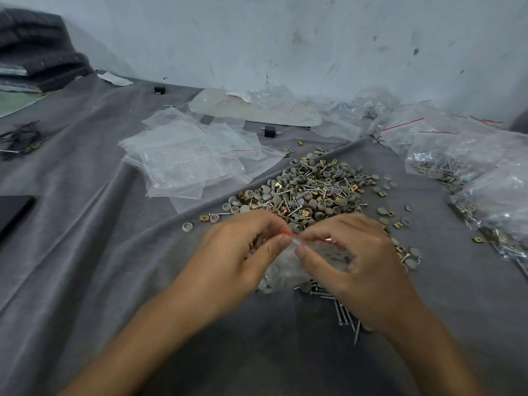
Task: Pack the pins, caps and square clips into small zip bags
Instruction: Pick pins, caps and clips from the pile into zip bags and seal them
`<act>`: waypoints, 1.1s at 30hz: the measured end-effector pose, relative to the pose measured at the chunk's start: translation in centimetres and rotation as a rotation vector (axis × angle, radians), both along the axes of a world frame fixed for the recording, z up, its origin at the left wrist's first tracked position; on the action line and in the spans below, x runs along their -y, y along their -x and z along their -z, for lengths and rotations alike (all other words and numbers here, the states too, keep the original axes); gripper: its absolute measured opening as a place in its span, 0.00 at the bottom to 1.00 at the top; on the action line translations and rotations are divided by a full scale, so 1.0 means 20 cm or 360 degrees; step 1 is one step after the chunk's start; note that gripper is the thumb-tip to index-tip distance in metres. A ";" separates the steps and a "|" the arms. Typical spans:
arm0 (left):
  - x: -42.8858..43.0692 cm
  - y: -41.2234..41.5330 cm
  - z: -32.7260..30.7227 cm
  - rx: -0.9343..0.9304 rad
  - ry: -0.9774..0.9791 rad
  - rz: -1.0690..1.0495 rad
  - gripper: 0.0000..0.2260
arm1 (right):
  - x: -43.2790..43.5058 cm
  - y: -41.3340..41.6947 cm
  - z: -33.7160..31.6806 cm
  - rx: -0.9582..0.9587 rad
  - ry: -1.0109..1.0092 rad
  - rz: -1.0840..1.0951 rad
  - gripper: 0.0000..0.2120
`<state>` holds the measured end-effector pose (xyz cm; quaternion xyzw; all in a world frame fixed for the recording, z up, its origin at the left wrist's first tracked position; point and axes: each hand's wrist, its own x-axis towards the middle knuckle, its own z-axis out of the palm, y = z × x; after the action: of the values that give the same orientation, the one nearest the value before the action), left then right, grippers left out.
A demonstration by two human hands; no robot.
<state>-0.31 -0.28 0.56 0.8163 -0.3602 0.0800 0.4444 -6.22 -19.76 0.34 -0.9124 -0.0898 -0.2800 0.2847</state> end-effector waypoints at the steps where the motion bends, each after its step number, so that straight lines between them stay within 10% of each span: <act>1: 0.01 0.01 0.00 0.0052 -0.0046 0.0023 0.04 | 0.00 0.00 0.01 0.0004 0.0025 -0.0016 0.05; 33: -0.03 -0.03 0.01 -0.0084 0.0115 0.0043 0.07 | 0.00 0.01 0.02 -0.0048 -0.0135 -0.0174 0.03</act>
<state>0.34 0.36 0.33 0.7966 -0.3564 0.0654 0.4839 -6.43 -19.67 -0.10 -0.8973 -0.1233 -0.2537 0.3395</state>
